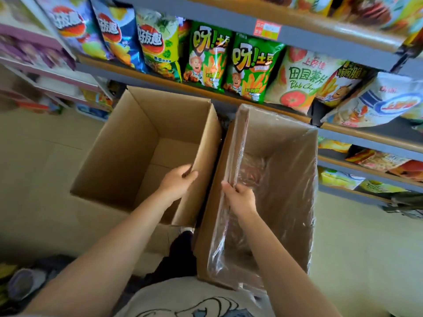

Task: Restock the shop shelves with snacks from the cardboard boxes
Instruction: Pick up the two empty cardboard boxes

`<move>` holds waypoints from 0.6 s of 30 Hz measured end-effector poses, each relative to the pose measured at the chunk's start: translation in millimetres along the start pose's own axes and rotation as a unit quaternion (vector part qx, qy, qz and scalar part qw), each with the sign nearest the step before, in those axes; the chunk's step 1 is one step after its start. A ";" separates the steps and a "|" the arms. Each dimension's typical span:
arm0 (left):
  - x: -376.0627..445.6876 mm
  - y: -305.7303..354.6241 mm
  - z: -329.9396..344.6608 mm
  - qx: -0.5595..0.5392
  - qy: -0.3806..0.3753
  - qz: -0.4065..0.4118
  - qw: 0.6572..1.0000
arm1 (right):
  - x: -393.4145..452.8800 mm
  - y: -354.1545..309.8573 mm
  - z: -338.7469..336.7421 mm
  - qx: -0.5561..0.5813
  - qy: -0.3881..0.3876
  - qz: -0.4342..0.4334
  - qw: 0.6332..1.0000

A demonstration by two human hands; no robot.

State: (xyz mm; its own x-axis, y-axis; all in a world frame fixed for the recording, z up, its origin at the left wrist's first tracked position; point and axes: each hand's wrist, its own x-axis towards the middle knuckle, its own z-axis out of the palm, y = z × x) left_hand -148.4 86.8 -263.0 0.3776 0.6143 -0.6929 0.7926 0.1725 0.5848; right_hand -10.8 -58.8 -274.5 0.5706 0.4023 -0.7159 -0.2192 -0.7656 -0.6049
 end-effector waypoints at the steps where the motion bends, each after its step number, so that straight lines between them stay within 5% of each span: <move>1: -6.7 -3.1 -9.6 0.002 0.012 0.005 1.000 | -5.5 -7.9 6.3 -0.009 -0.012 -0.011 1.000; 8: -31.9 -30.4 -50.4 0.046 0.087 0.020 0.995 | -26.3 -43.2 50.0 -0.056 -0.047 -0.043 0.996; 18: -48.8 -170.6 -209.4 -0.157 0.158 -0.021 0.975 | -69.8 -126.5 235.1 -0.211 -0.110 -0.139 0.961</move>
State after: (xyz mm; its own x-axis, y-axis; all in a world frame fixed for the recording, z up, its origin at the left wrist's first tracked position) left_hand -402.3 188.6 -240.7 0.1417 0.7994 -0.5838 0.5995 0.4000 0.6933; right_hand -209.0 128.0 -229.9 0.3696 0.6818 -0.6313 0.2856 -0.7299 -0.6210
